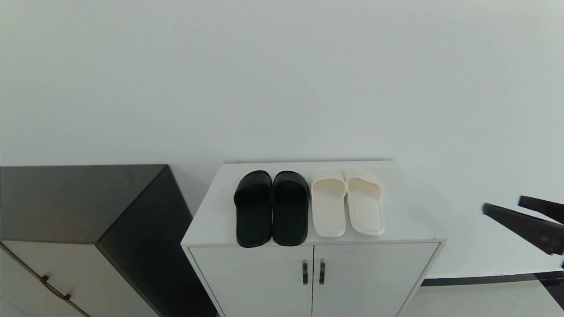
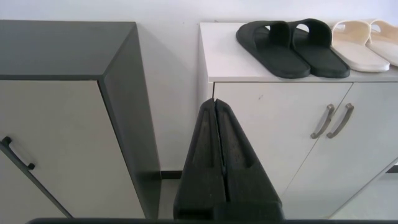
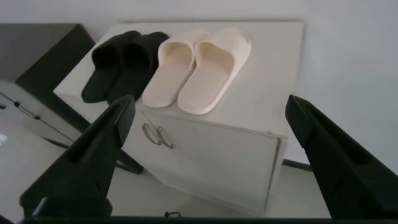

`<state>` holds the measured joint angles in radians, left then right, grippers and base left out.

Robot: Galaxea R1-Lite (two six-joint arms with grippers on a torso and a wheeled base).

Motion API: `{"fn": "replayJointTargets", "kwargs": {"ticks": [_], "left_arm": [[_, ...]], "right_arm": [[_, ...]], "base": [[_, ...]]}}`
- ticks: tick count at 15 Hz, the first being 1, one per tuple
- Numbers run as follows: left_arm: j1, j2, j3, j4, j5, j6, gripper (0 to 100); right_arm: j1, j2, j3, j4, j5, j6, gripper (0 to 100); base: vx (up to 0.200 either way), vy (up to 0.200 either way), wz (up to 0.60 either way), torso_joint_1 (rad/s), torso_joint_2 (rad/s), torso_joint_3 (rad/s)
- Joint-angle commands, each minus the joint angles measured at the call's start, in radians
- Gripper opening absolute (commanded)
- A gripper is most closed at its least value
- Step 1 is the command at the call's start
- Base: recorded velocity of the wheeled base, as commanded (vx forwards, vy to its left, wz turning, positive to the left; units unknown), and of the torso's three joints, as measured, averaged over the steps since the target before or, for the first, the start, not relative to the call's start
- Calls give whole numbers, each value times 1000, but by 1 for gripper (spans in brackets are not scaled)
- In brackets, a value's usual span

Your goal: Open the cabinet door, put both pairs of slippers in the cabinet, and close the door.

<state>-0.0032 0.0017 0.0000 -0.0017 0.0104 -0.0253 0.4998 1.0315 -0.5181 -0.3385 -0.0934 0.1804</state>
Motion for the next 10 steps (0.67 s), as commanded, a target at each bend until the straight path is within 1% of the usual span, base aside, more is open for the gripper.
{"fn": "replayJointTargets", "kwargs": {"ticks": [1, 3, 4, 6, 7, 8, 9, 10], "left_arm": [[0, 1, 0, -1, 0, 1, 0], [0, 1, 0, 0, 0, 1, 0], [0, 1, 0, 0, -1, -1, 0], [0, 1, 0, -1, 0, -1, 0], [0, 1, 0, -1, 0, -1, 0], [0, 1, 0, 0, 0, -1, 0], [0, 1, 0, 0, 0, -1, 0], [0, 1, 0, -1, 0, 1, 0]], "right_arm": [[138, 223, -119, -31, -98, 47, 100], [186, 286, -158, -30, -160, 62, 100], [227, 341, -197, -30, -197, 65, 100], [267, 450, -270, -33, -259, 106, 100], [267, 450, -270, -33, -259, 106, 100], [267, 558, -323, -56, -315, 113, 100], [269, 595, -338, -77, -341, 109, 100], [276, 673, -364, -120, -404, 106, 100]], "base": [[0, 0, 0, 0, 0, 0], [0, 0, 0, 0, 0, 0], [0, 0, 0, 0, 0, 0], [0, 0, 0, 0, 0, 0], [0, 0, 0, 0, 0, 0], [0, 0, 0, 0, 0, 0], [0, 0, 0, 0, 0, 0], [0, 0, 0, 0, 0, 0]]}}
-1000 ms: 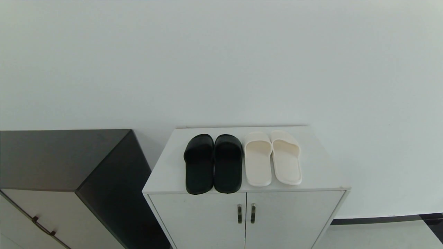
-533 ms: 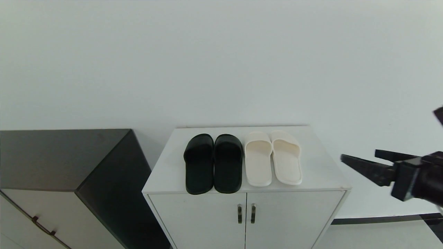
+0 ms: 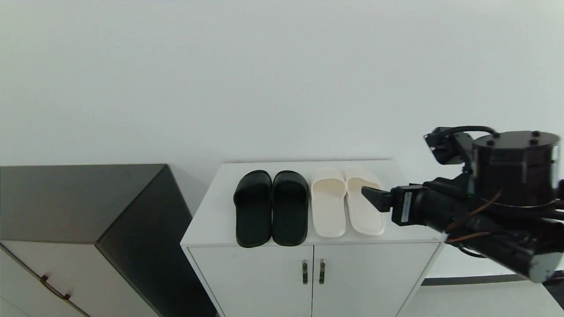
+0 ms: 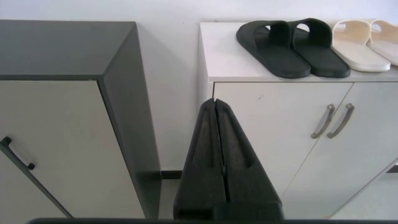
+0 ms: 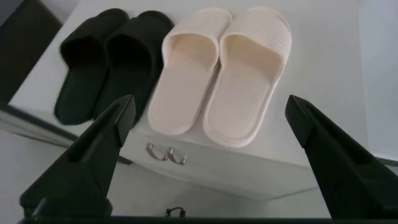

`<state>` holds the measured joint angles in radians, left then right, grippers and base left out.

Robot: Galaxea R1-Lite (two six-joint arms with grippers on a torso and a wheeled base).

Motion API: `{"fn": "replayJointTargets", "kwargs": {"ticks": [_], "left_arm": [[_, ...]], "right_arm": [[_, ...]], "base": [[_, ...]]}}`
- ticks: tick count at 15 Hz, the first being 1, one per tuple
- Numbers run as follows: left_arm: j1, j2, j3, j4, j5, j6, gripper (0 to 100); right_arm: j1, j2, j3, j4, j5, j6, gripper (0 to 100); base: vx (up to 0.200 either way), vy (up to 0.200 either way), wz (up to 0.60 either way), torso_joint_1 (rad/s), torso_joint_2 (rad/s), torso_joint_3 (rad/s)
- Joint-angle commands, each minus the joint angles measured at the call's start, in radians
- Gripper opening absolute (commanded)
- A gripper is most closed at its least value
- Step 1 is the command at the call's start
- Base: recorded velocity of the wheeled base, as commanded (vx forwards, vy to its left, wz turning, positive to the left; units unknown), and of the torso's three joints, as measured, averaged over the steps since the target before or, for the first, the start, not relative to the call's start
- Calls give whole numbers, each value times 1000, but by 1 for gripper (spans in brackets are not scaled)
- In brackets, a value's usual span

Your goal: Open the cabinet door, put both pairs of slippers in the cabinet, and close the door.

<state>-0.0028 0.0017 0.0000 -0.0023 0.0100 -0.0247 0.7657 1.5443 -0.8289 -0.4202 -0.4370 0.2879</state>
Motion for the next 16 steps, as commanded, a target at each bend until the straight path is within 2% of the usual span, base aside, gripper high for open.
{"fn": "replayJointTargets", "kwargs": {"ticks": [1, 5, 7, 9, 16], "left_arm": [[0, 1, 0, 1, -1, 0, 0], [0, 1, 0, 1, -1, 0, 0], [0, 1, 0, -1, -1, 0, 0], [0, 1, 0, -1, -1, 0, 0], [0, 1, 0, -1, -1, -1, 0]], "right_arm": [[10, 206, -64, -63, -103, -3, 100], [6, 347, -81, -204, -135, -3, 100], [3, 396, -113, -218, -138, -4, 100], [1, 447, -165, -219, -184, -12, 100], [-43, 556, -272, -255, -189, -50, 100]], "base": [[0, 0, 0, 0, 0, 0], [0, 0, 0, 0, 0, 0], [0, 0, 0, 0, 0, 0], [0, 0, 0, 0, 0, 0], [0, 0, 0, 0, 0, 0]]}}
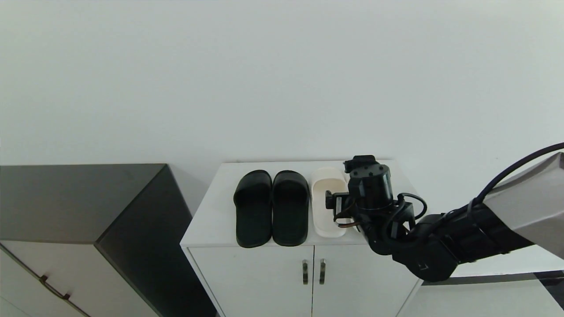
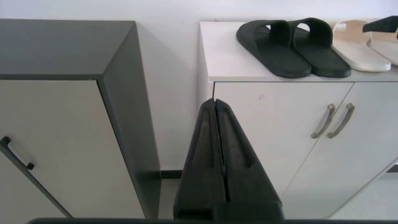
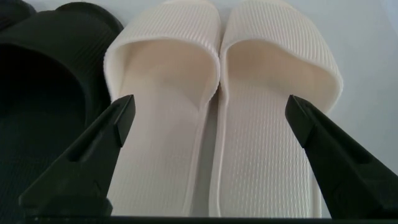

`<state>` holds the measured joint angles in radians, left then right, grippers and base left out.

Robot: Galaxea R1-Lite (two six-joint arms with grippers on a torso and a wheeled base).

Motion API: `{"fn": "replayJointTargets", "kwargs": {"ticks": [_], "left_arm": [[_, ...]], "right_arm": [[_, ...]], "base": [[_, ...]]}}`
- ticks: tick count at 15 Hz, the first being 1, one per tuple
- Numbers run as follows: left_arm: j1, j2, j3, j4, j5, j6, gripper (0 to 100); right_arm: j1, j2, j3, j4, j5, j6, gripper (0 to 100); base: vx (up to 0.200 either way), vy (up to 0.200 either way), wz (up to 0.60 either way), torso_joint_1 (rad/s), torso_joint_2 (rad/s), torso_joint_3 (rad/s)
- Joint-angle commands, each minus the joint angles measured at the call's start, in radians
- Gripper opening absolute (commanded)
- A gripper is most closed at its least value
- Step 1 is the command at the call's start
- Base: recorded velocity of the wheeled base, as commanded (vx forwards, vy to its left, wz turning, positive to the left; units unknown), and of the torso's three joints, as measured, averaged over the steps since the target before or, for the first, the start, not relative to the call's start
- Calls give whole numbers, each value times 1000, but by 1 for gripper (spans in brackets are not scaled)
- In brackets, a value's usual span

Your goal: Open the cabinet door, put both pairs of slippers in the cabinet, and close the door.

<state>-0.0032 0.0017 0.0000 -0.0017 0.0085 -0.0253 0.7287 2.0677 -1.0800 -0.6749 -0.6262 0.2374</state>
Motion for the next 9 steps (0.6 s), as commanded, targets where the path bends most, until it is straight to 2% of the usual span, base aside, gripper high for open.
{"fn": "replayJointTargets", "kwargs": {"ticks": [1, 4, 9], "left_arm": [[0, 1, 0, -1, 1, -1, 0], [0, 1, 0, -1, 1, -1, 0], [0, 1, 0, -1, 1, -1, 0]], "right_arm": [[-6, 42, -31, 0, 0, 0, 100], [-8, 83, -74, 0, -4, 2, 100], [-61, 154, -161, -32, -7, 2, 100]], "base": [[0, 0, 0, 0, 0, 0], [0, 0, 0, 0, 0, 0], [0, 0, 0, 0, 0, 0]]}}
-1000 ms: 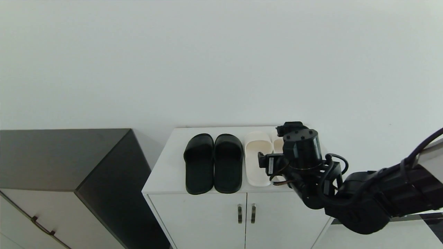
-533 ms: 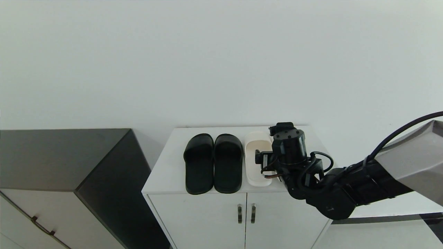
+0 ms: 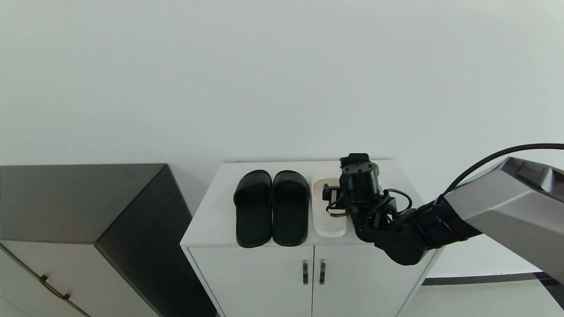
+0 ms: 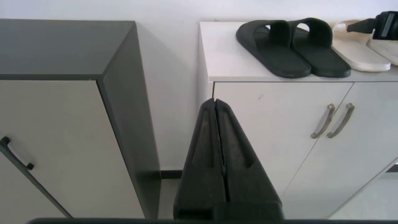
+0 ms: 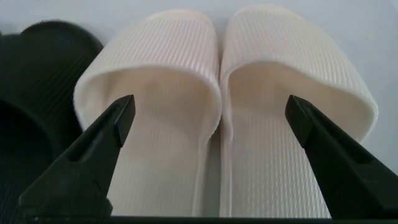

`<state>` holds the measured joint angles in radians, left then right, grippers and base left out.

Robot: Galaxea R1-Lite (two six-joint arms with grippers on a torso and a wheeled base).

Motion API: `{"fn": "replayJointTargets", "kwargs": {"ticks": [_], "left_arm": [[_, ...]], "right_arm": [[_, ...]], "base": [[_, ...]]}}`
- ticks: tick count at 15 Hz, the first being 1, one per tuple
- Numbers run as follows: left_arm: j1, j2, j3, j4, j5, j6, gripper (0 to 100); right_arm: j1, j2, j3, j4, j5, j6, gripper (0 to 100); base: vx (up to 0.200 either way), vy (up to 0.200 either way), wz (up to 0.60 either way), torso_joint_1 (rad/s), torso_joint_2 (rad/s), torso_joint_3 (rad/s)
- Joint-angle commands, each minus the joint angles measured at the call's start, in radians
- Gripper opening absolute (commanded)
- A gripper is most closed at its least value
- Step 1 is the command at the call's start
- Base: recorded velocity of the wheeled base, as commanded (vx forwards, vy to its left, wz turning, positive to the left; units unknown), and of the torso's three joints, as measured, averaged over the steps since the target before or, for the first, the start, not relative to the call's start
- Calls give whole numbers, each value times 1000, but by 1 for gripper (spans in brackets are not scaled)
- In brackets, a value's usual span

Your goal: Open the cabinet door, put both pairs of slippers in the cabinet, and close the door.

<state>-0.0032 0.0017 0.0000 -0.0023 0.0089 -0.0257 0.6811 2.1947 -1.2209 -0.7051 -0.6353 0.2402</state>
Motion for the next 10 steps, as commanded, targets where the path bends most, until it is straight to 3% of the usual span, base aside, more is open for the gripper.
{"fn": "replayJointTargets", "kwargs": {"ticks": [1, 6, 7, 10], "left_arm": [[0, 1, 0, -1, 0, 0, 0], [0, 1, 0, 1, 0, 0, 0], [0, 1, 0, -1, 0, 0, 0], [0, 1, 0, 1, 0, 0, 0]], "right_arm": [[-14, 27, -20, -2, 2, -1, 100], [-38, 76, -100, -2, 8, -4, 100], [-44, 79, -111, -2, 9, -6, 0], [-61, 97, -134, -4, 9, -24, 0]], "base": [[0, 0, 0, 0, 0, 0], [0, 0, 0, 0, 0, 0], [0, 0, 0, 0, 0, 0], [0, 0, 0, 0, 0, 0]]}}
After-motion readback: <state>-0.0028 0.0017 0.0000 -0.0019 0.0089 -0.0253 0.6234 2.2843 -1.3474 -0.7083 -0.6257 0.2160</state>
